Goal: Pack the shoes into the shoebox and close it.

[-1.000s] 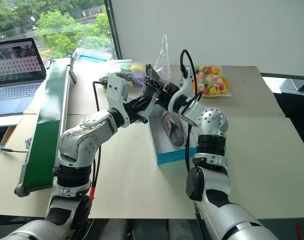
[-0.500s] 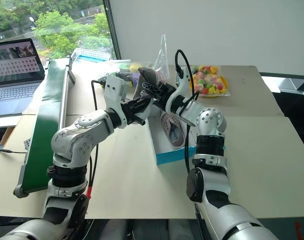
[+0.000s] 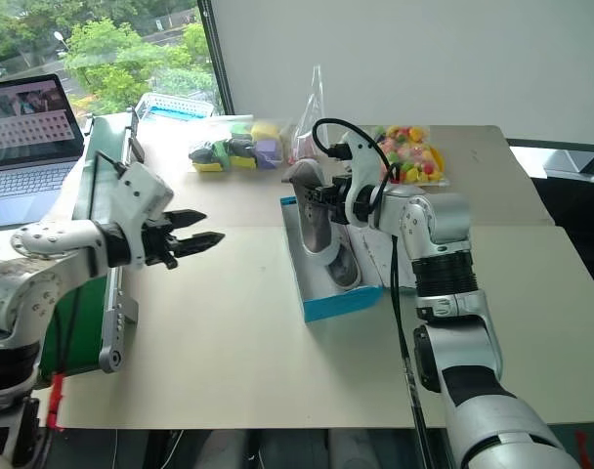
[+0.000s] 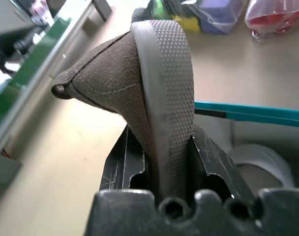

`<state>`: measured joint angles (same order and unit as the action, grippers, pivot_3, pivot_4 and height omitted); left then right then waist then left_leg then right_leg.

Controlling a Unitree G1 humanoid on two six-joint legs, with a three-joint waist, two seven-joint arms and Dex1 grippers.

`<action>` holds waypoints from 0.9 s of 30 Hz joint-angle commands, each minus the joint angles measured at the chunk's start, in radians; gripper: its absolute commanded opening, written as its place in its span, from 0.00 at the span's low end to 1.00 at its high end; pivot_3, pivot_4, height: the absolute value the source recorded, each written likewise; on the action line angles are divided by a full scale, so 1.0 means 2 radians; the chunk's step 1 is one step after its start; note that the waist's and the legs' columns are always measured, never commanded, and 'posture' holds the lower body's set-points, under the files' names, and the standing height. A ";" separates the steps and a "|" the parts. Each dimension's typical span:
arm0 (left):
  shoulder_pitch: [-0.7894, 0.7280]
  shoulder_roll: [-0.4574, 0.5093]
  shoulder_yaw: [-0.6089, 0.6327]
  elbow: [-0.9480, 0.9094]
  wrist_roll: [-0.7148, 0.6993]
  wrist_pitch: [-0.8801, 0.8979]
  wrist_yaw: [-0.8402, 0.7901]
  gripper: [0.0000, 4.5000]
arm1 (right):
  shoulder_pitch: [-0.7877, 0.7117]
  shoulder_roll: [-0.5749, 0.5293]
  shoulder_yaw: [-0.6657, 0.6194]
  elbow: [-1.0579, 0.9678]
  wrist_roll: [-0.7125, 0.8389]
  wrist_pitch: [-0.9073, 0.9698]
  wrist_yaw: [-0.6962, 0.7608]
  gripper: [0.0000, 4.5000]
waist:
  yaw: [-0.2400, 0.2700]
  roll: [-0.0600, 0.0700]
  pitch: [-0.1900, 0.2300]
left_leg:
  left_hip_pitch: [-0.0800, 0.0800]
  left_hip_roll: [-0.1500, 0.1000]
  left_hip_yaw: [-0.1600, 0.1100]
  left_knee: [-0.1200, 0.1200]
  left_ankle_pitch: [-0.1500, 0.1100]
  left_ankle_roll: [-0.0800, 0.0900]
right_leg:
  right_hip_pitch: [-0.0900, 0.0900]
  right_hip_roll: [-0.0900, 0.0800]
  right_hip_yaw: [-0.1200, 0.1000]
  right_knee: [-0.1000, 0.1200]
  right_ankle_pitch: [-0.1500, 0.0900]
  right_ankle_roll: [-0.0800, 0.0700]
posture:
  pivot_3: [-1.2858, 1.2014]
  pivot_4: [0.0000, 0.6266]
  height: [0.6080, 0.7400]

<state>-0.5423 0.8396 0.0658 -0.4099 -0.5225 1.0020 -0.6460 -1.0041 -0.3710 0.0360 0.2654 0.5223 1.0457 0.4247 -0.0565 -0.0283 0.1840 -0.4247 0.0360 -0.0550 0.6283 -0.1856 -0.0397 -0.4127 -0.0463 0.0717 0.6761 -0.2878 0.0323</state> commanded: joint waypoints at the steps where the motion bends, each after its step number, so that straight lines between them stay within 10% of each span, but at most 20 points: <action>1: 0.004 0.000 -0.006 0.003 0.017 -0.036 -0.006 0.59 | 0.006 -0.014 0.035 -0.041 -0.015 0.017 0.029 0.12 | 0.002 0.000 0.000 | 0.000 0.000 0.000 0.000 0.000 0.000 | 0.000 0.000 0.000 0.000 0.000 0.000 | 0.52 0.24 1.00; 19: 0.015 -0.042 -0.016 -0.012 0.032 -0.045 0.022 0.59 | 0.090 -0.002 0.116 0.019 -0.111 -0.005 0.037 0.12 | 0.006 -0.001 0.000 | 0.001 0.000 0.000 0.000 0.000 0.000 | 0.001 0.000 0.000 0.000 0.000 0.000 | 0.52 0.24 1.00; 27: 0.030 -0.037 -0.010 -0.033 0.029 -0.035 0.028 0.60 | 0.067 -0.001 0.198 0.034 -0.190 -0.073 0.073 0.77 | 0.007 -0.001 -0.001 | 0.003 0.000 0.000 0.001 0.000 0.000 | 0.004 0.000 0.000 -0.001 0.000 0.000 | 0.52 0.24 1.00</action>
<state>-0.4763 0.7544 0.0183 -0.4331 -0.4685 0.9359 -0.5985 -0.8671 -0.3711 0.3855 0.3198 0.1899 0.9282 0.5470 -0.0435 -0.0303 0.1829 -0.4194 0.0362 -0.0557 0.6298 -0.1857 -0.0395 -0.4045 -0.0462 0.0709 0.6736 -0.2878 0.0324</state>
